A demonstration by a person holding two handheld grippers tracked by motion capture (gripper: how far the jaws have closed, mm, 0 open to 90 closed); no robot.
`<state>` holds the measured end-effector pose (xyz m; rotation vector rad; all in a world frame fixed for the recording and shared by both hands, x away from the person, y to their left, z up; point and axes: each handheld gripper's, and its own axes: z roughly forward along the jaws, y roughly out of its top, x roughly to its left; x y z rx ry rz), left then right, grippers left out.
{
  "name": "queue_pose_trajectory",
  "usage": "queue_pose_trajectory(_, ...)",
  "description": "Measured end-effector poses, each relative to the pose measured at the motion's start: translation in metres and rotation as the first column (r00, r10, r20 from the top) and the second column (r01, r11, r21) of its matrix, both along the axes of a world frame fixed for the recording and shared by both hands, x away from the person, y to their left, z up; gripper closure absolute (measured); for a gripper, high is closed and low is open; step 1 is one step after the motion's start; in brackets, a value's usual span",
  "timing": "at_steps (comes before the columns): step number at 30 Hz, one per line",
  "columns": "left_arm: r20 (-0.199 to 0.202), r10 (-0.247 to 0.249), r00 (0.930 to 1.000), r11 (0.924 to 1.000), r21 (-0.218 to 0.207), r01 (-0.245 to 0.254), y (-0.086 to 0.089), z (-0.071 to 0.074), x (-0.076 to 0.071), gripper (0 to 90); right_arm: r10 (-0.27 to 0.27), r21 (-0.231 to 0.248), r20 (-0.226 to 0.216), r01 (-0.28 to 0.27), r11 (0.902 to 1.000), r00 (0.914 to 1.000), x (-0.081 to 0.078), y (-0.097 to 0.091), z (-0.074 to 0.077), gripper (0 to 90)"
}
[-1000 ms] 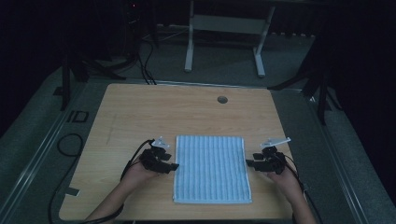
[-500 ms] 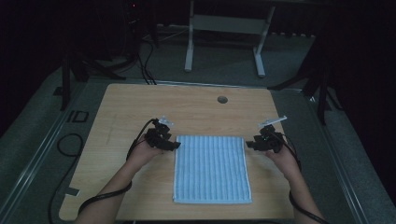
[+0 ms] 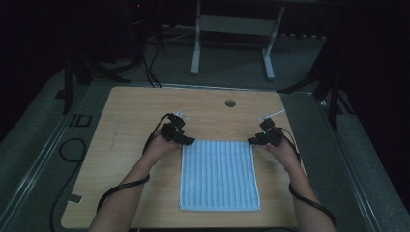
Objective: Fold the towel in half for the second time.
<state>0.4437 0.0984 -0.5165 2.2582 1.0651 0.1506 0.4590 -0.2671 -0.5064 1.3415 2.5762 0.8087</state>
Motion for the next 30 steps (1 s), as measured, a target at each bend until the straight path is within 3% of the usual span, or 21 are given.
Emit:
queue_pose_trajectory(6, -0.049, 0.003, 0.9988, 1.0, -0.009, -0.003, 0.0, -0.011, 0.006, 45.2, 0.008, -0.05, -0.055, -0.011, 0.9987, 0.9985, 0.008, 0.007, -0.015, 52.6)
queue_pose_trajectory(8, -0.062, -0.016, 0.9979, 0.9997, -0.021, 0.015, -0.001, -0.014, 0.006, 54.8, 0.02, -0.057, -0.064, -0.024, 0.9981, 0.9977, 0.008, 0.01, -0.018, 57.6)
queue_pose_trajectory(10, -0.076, -0.032, 0.9966, 0.9995, -0.006, 0.032, -0.002, -0.016, 0.006, 60.6, 0.034, -0.057, -0.07, -0.038, 0.9977, 0.997, 0.008, 0.012, -0.019, 60.2)
queue_pose_trajectory(13, -0.084, -0.041, 0.9957, 0.9992, -0.003, 0.041, -0.002, -0.018, 0.005, 68.1, 0.047, -0.05, -0.081, -0.051, 0.9975, 0.9956, 0.007, 0.014, -0.02, 67.8)
queue_pose_trajectory(16, -0.087, -0.044, 0.9952, 0.999, -0.006, 0.044, -0.003, -0.018, 0.005, 83.7, 0.077, -0.075, -0.09, -0.084, 0.9936, 0.993, 0.005, 0.019, -0.018, 82.6)
queue_pose_trajectory(20, -0.062, -0.025, 0.9977, 0.9997, -0.003, 0.025, -0.003, -0.012, 0.006, 86.9, 0.088, -0.114, -0.054, -0.094, 0.989, 0.9946, 0.004, 0.025, -0.01, 85.7)
queue_pose_trajectory(23, -0.043, -0.02, 0.9989, 0.9998, -0.001, 0.02, -0.002, -0.004, 0.007, 87.0, 0.076, -0.103, -0.024, -0.078, 0.9916, 0.9968, 0.005, 0.024, -0.001, 85.8)
queue_pose_trajectory(30, 0.022, -0.027, 0.9994, 0.9968, -0.075, 0.028, 0.013, 0.027, 0.002, 86.8, 0.088, -0.063, 0.054, -0.085, 0.9944, 0.9946, 0.0, 0.021, 0.032, 85.9)
